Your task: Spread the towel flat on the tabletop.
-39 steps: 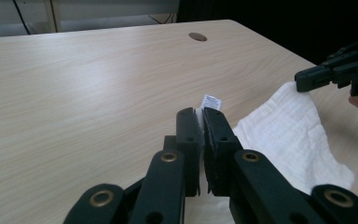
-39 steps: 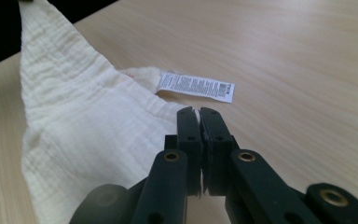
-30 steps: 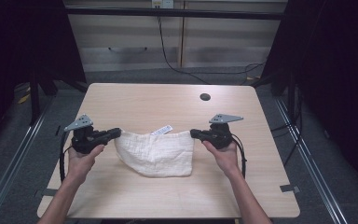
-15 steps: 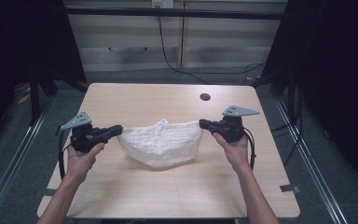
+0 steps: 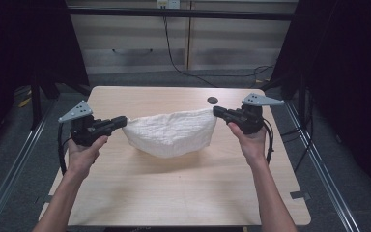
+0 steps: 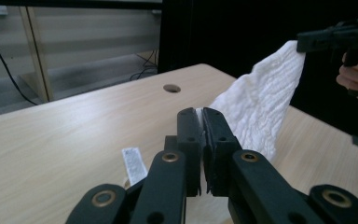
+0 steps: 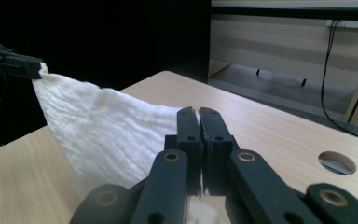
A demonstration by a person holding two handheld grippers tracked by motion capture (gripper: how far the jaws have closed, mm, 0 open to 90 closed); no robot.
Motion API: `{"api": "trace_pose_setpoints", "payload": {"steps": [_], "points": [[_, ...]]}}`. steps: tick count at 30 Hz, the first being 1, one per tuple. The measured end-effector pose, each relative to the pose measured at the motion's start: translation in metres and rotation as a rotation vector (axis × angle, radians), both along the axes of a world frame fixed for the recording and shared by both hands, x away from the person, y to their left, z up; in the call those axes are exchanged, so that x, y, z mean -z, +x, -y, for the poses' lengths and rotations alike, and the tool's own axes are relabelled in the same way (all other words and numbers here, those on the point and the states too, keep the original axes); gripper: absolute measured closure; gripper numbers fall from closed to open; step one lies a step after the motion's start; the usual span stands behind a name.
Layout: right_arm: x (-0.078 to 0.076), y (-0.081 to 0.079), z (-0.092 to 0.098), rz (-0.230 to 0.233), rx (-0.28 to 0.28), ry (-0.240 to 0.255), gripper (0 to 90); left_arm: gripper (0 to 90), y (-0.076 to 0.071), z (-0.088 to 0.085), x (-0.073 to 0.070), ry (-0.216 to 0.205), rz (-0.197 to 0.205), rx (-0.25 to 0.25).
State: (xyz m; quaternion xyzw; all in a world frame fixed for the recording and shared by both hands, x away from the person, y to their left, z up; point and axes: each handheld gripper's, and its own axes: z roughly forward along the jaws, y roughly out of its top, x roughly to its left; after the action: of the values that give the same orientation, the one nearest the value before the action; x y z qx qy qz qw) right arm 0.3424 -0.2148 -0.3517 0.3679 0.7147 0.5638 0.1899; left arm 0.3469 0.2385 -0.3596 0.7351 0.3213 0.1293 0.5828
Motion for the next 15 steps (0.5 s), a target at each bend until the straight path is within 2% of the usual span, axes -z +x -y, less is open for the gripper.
{"api": "trace_pose_setpoints", "payload": {"steps": [3, 7, 10, 15], "points": [[-0.009, 0.003, 0.003, 0.009, 0.004, 0.001, 87.8, 86.7, 0.004, -0.002, -0.009, 0.016, 0.009, -0.010], [-0.022, 0.009, 0.005, 0.020, -0.001, 0.024, 87.8, 86.8, 0.009, 0.000, -0.024, 0.004, 0.024, -0.019], [-0.034, 0.015, 0.005, 0.033, 0.014, 0.020, 87.8, 86.8, 0.015, 0.001, -0.036, 0.009, 0.037, -0.030], [-0.059, 0.022, 0.004, 0.054, 0.023, 0.010, 87.8, 86.8, 0.030, 0.002, -0.052, 0.008, 0.036, -0.055]]}}
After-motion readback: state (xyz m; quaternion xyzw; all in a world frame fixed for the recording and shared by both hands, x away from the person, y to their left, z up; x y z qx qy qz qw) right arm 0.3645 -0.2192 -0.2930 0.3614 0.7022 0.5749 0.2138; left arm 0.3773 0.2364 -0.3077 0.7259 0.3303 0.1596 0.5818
